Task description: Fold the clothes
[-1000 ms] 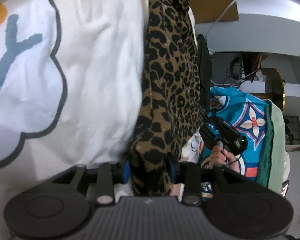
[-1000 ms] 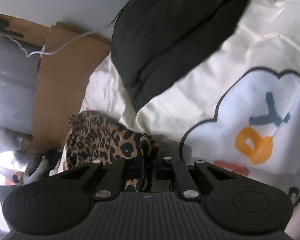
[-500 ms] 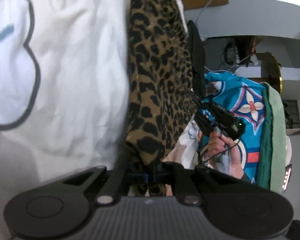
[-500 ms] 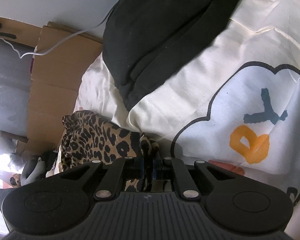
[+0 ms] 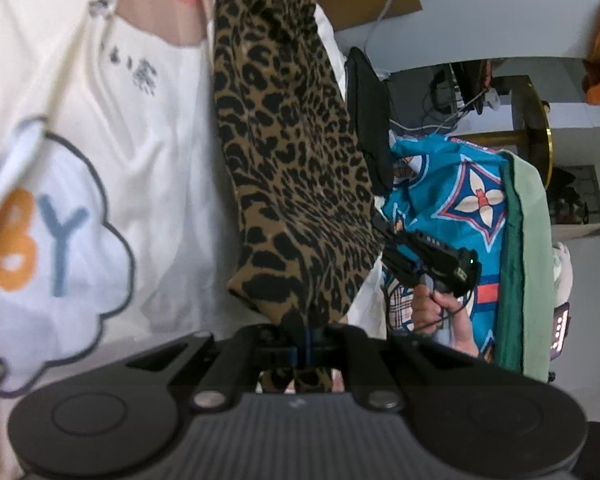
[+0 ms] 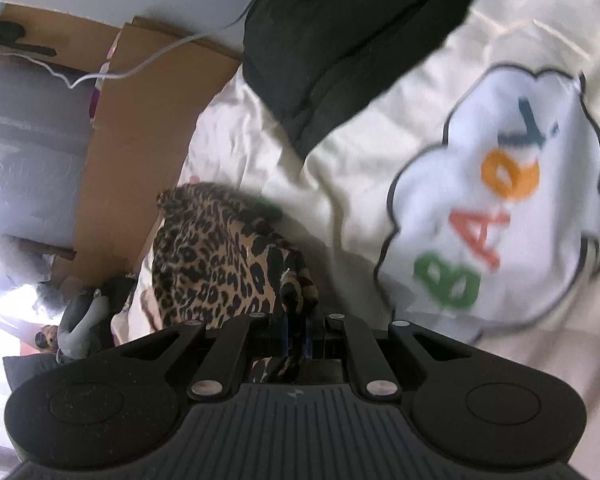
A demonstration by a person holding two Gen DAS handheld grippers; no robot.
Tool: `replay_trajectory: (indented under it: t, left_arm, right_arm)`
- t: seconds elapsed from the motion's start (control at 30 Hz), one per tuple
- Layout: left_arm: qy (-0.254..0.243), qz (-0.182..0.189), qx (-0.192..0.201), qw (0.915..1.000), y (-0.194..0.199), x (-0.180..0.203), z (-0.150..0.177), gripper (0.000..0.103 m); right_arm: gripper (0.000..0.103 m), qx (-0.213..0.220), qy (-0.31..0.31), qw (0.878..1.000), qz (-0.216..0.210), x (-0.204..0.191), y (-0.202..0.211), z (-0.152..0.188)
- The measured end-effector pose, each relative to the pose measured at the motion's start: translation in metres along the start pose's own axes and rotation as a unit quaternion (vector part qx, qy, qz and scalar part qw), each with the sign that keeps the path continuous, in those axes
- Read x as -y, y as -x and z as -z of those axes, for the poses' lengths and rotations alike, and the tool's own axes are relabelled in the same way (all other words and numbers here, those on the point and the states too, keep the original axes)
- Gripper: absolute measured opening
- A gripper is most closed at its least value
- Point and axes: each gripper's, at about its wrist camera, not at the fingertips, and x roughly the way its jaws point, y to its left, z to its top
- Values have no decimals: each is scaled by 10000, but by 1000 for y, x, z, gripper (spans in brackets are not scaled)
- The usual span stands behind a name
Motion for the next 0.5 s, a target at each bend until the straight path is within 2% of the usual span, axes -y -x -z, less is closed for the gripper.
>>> replay_trajectory:
  t: [0.2,0.5]
  left_arm:
    - [-132,-189,60,9997,43,1,-6,3]
    - [-145,-476,260,9984,77,-4,-10,3]
  right_arm:
    - [6,-323,-47,9994,-77,-11,3,33]
    - [6,-798,41,9967,-112,-31,-1,77]
